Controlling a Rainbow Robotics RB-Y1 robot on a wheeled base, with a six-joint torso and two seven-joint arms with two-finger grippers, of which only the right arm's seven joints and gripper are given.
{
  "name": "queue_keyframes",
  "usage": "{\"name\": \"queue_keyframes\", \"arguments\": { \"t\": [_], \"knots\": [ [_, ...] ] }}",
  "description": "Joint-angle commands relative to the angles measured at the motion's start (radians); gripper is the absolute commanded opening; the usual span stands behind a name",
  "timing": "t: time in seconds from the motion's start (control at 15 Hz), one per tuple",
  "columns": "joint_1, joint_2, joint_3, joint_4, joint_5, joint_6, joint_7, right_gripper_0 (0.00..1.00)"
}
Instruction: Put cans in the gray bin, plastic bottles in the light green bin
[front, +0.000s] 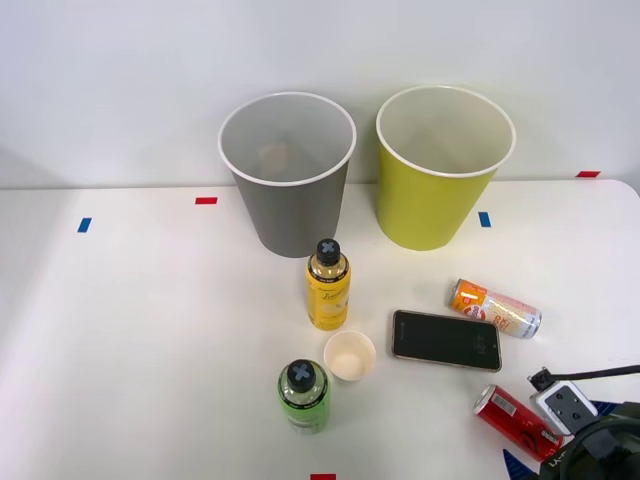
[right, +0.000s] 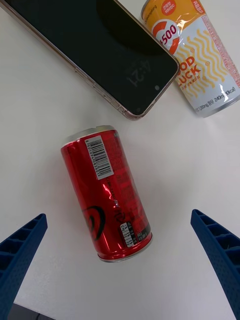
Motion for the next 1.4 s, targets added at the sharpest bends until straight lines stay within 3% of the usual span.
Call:
{"name": "queue_keyframes", "arguments": {
  "t": [0.07, 0.47, 1.0, 1.4],
  "knots": [
    [-0.027, -0.003, 0.000, 0.000, -0.007, 0.004, 0.019, 1.00],
    [-0.103, 0.010, 0.046, 0.000, -0.012, 0.004, 0.042, 1.00],
    [-0.136, 0.014, 0.051, 0.063, -0.041, 0.009, 0.058, 1.00],
    [-0.199, 0.086, 0.109, 0.161, -0.041, 0.010, 0.063, 1.00]
  ]
}}
